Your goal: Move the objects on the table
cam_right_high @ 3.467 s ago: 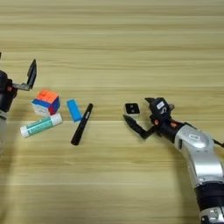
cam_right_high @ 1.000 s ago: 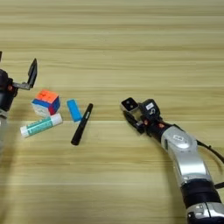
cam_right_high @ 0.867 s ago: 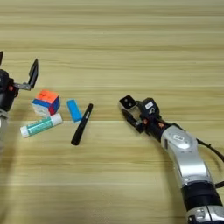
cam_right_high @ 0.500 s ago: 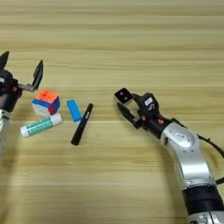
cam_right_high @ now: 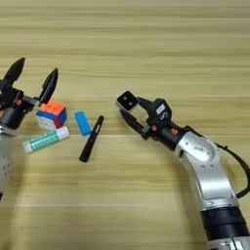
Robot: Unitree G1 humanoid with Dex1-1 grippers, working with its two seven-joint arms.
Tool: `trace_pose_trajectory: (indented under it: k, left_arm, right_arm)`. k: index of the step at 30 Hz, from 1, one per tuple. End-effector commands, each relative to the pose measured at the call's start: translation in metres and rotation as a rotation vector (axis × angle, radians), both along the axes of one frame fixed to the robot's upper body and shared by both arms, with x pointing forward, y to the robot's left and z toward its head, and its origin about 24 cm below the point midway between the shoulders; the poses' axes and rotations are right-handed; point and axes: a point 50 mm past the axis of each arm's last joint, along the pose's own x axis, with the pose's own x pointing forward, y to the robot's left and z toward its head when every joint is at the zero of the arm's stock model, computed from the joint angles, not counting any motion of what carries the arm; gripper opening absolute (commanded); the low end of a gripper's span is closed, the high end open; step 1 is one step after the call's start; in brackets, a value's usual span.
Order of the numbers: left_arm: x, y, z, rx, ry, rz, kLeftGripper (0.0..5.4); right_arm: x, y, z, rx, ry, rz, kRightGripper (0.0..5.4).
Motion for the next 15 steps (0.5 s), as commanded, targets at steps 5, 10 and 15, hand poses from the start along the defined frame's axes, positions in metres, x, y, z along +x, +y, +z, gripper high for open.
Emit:
trace_pose_trajectory:
  k: [5,10,15]
  left_arm:
    - [-0.014,-0.006,-0.003,-0.033,0.013,-0.222,5.4]
    - [-0.022,-0.009,-0.005,0.036,0.013,-0.327,5.4]
    - [-0.026,-0.009,-0.008,0.112,0.031,-0.39,5.4]
  right_arm:
    - [-0.005,0.013,0.018,0.042,-0.063,0.123,2.47]
    - [-0.008,0.011,0.026,0.032,-0.072,0.2,2.47]
    - [-0.009,0.007,0.036,0.007,-0.076,0.293,2.47]
